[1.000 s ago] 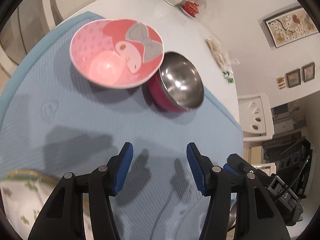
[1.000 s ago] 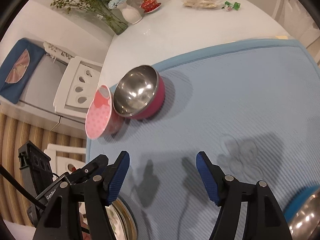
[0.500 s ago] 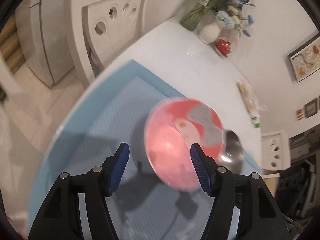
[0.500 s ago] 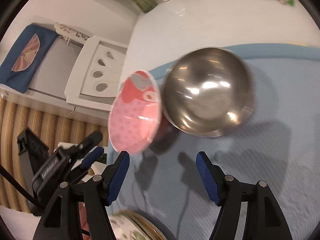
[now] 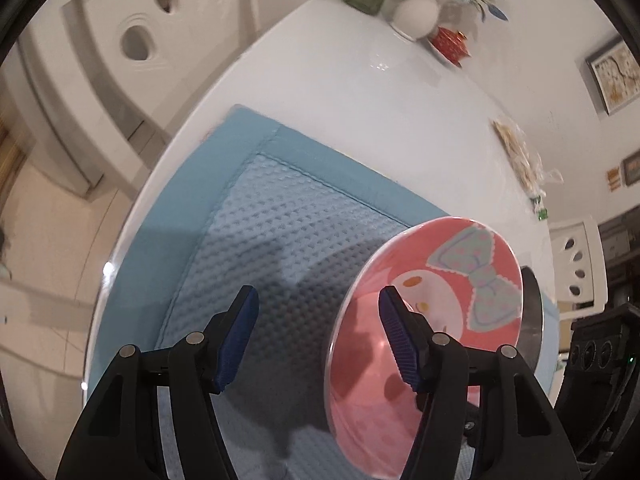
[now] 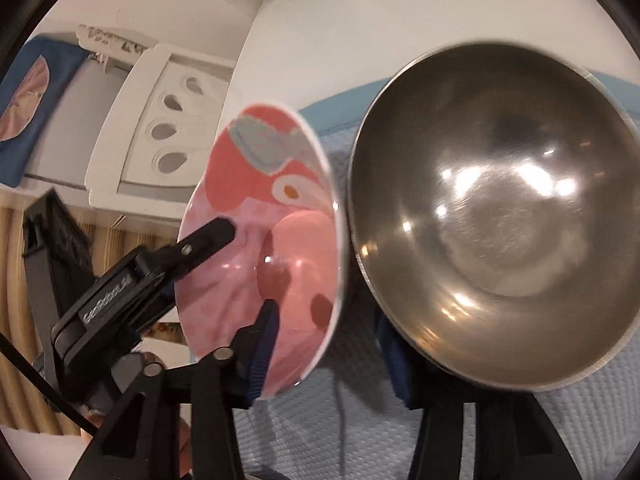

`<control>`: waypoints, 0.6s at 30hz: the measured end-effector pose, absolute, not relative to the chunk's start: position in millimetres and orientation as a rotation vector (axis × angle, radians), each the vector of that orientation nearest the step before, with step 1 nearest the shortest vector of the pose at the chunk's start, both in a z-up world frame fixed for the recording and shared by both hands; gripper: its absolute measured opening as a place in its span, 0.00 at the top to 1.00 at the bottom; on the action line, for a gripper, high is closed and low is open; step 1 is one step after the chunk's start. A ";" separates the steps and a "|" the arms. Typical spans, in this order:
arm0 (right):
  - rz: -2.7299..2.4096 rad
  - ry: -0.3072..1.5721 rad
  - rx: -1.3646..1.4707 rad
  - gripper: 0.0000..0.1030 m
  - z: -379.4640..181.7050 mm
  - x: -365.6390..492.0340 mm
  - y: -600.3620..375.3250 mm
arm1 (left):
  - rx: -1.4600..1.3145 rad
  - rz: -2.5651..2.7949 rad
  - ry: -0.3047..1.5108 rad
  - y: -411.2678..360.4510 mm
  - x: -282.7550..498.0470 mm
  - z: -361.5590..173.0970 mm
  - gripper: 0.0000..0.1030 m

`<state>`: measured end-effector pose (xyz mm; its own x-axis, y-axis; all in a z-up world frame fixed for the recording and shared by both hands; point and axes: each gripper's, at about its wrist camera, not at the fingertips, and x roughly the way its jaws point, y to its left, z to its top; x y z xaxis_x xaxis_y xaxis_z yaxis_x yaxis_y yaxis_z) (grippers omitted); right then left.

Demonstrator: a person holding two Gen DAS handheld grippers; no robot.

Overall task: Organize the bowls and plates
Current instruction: 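Reach both grippers to the pink character bowl and grasp its rim, then carry the pink character bowl toward the blue bowl with both grippers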

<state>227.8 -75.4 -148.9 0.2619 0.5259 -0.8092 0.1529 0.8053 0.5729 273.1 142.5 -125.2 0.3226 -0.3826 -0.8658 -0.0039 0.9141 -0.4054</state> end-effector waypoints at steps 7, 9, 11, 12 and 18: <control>0.310 1.271 0.540 0.65 -148.5 220.6 -65.1 | -0.263 -0.344 1.233 123.8 264.5 -128.3 0.85; 0.290 1.252 0.452 0.65 -142.6 216.6 -59.0 | -0.237 -0.351 1.218 123.8 255.0 -122.9 0.85; 0.300 1.239 0.414 0.65 -139.7 209.6 -57.6 | -0.232 -0.350 1.198 129.1 243.0 -114.1 0.85; 0.313 1.240 0.424 0.65 -137.5 205.3 -58.7 | -0.236 -0.352 1.187 131.9 238.6 -109.4 0.85; 0.348 1.185 0.384 0.65 -104.8 166.7 -60.5 | -0.243 -0.370 1.122 135.5 196.1 -69.9 0.85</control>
<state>166.7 -60.5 -104.8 0.3381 0.4560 -0.8233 -0.0609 0.8836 0.4643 196.1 135.5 -69.9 0.3828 -0.4073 -0.8292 0.1665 0.9133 -0.3717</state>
